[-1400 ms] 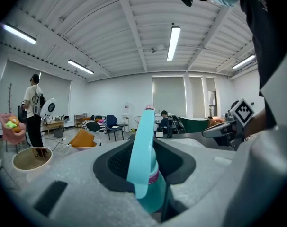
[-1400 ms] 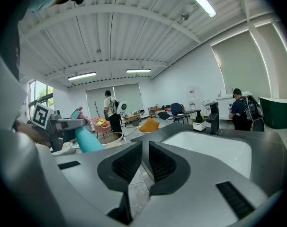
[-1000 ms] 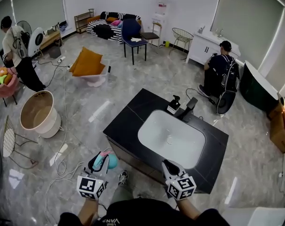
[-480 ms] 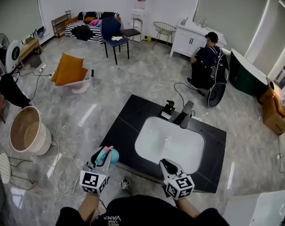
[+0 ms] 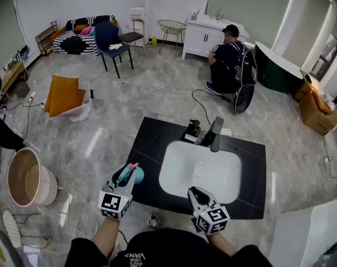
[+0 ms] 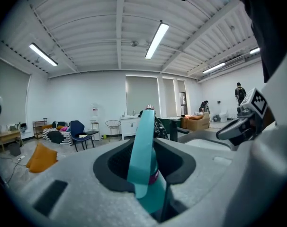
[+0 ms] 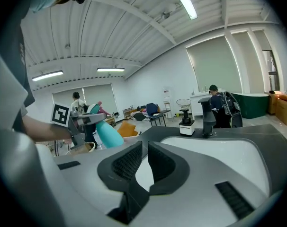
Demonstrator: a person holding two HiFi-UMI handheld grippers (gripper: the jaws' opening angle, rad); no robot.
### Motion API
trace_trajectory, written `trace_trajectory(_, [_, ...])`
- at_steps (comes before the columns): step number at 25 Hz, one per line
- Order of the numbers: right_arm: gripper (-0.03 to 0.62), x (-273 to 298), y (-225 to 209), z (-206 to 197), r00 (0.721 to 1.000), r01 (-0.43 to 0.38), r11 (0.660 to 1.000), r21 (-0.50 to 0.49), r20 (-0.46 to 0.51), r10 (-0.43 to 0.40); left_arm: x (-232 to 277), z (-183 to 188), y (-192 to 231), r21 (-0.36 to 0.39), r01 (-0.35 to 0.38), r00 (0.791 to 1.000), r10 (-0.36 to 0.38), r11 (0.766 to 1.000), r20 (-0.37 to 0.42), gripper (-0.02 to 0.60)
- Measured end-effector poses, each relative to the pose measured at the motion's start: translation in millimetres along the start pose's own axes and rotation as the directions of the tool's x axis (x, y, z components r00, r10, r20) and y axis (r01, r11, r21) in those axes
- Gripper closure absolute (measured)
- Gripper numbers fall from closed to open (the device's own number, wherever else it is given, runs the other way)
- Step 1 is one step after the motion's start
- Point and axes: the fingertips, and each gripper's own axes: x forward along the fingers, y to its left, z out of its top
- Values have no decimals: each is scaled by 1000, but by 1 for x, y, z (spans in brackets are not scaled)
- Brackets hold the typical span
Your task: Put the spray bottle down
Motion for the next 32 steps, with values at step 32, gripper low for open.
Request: trace_trajectory(32, [557,-43,-47,-27,904,425,882,203,-36,-427,274,-6,-3,84,317,945,-308,945,-108,458])
